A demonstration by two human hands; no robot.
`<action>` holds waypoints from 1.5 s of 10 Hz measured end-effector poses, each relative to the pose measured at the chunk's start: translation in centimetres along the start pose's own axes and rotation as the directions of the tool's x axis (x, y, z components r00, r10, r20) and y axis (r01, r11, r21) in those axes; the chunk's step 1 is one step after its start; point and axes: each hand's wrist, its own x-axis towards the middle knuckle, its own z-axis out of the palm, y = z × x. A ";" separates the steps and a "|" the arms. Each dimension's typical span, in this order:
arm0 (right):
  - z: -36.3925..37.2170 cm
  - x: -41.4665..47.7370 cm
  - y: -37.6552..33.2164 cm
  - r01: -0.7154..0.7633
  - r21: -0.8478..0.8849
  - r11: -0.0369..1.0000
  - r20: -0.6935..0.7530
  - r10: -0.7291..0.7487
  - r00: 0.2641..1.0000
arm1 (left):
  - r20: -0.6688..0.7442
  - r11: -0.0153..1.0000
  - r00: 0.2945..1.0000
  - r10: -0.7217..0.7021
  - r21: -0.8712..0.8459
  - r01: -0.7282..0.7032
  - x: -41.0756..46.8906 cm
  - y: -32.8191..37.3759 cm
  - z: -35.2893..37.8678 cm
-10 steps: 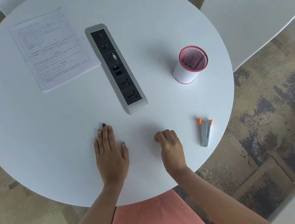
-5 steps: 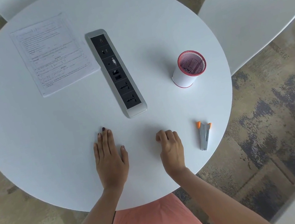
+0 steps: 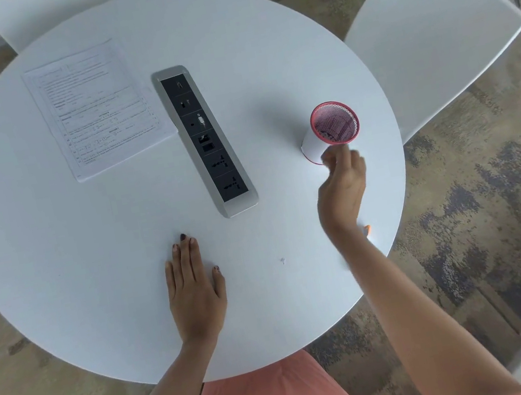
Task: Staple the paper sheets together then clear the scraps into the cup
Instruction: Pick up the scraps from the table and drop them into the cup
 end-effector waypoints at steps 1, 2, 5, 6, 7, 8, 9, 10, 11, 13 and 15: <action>0.3 3.3 0.0 -0.032 -0.007 0.999 -0.101 0.032 0.994 | -0.004 1.000 1.000 0.004 0.001 -0.004 0.0 0.0 0.0; 0.9 5.2 0.6 -0.039 -0.018 0.999 -0.116 0.037 0.993 | -0.004 1.000 1.000 0.001 -0.001 -0.001 0.0 0.0 0.0; 2.0 7.5 1.9 -0.052 -0.169 0.984 0.008 0.054 0.998 | 0.000 1.000 1.000 -0.001 0.006 0.001 0.0 0.0 0.0; 2.0 7.7 2.2 -0.039 -0.170 0.985 0.003 0.040 0.999 | 0.002 1.000 1.000 -0.005 0.011 0.005 0.0 0.1 0.0; 1.9 7.6 2.1 -0.007 -0.151 0.989 -0.019 0.004 1.000 | 0.005 1.000 1.000 -0.006 0.014 0.006 0.1 0.0 0.1; 1.5 6.7 1.7 0.014 -0.128 0.992 -0.066 -0.022 0.998 | 0.005 1.000 1.000 -0.003 0.013 0.003 0.0 0.0 0.1; 0.6 4.1 1.0 0.062 -0.115 0.991 -0.080 -0.071 0.994 | -0.001 1.000 1.000 -0.002 0.011 0.002 0.0 0.0 0.1; 0.1 -0.3 0.7 0.084 -0.013 0.996 0.028 -0.084 0.996 | -0.001 1.000 1.000 0.000 0.005 0.000 0.0 -0.1 0.1; -0.5 -5.6 0.8 0.062 0.049 0.997 0.238 -0.072 0.969 | 0.001 1.000 1.000 -0.004 -0.003 0.004 0.0 -0.1 0.1; -1.5 -13.6 1.6 0.113 -0.030 0.993 0.500 -0.083 0.862 | -0.018 1.000 1.000 -0.004 -0.016 0.004 0.0 0.1 0.0; -3.0 -16.3 0.8 0.257 -0.058 0.965 0.630 -0.164 0.759 | -0.024 1.000 1.000 0.002 -0.007 -0.002 -0.1 -0.1 0.0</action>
